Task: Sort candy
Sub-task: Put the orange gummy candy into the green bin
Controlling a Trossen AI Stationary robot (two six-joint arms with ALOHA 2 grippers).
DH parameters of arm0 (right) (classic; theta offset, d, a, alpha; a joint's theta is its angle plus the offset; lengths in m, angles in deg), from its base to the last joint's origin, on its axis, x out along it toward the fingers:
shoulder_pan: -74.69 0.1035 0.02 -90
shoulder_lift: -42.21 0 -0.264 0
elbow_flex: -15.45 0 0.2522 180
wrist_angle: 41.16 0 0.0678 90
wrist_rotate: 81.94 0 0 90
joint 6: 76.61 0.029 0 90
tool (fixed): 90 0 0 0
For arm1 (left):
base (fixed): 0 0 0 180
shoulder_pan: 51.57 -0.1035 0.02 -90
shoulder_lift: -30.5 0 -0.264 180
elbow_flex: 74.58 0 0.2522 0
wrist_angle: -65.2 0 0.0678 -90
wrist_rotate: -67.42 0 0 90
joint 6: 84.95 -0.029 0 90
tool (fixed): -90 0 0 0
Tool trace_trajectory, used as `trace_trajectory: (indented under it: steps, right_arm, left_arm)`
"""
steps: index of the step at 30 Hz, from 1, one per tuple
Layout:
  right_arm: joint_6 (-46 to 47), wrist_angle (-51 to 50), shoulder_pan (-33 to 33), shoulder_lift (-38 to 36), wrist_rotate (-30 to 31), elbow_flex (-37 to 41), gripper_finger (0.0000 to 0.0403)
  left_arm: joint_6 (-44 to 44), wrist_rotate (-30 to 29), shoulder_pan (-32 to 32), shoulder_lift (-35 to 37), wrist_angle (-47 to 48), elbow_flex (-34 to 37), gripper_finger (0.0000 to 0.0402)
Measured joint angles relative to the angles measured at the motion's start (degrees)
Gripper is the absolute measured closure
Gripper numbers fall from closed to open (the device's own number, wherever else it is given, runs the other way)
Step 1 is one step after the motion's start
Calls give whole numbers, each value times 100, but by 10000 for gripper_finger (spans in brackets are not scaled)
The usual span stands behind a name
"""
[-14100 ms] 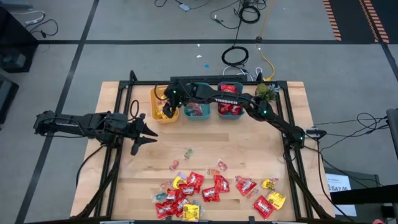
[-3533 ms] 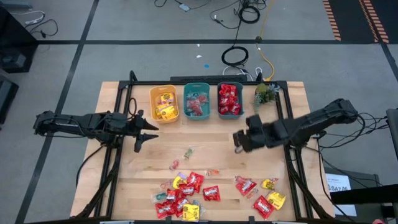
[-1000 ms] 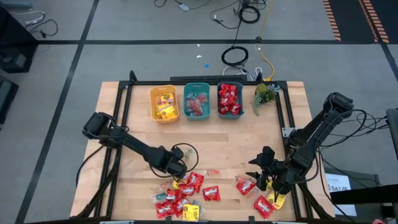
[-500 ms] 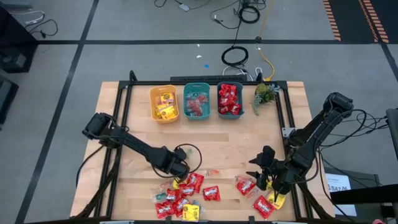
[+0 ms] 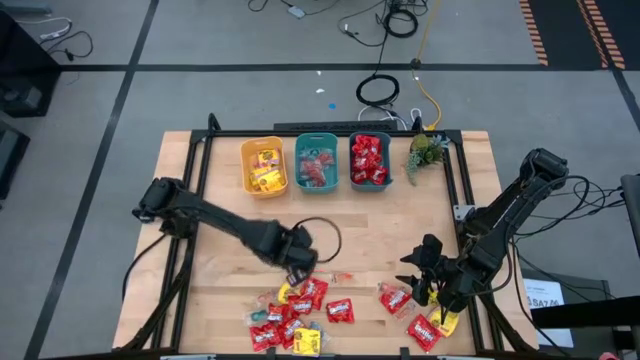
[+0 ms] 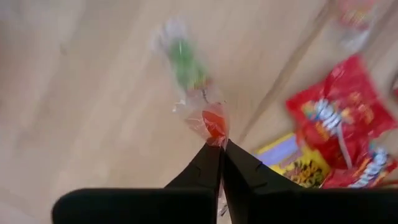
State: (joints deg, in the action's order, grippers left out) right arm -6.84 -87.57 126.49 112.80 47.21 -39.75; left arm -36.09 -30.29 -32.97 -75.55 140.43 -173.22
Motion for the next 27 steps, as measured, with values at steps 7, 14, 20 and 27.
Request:
trace_trajectory:
  steps: [7,14,20,27]
  right_arm:
    - [297,42,-13,0,298,0,161]
    - [306,90,-37,0,267,0,161]
    - [306,121,-36,0,254,0,161]
    - [649,115,-62,0,257,0,161]
  left_arm:
    - [-1715,-85,-1115,1,41,-869,384]
    - [-3281,217,-2720,-4,-237,-1034,384]
    - [-4347,295,-3767,-4,-886,-1034,384]
    - [-4520,170,-4248,-4,-1545,-1034,384]
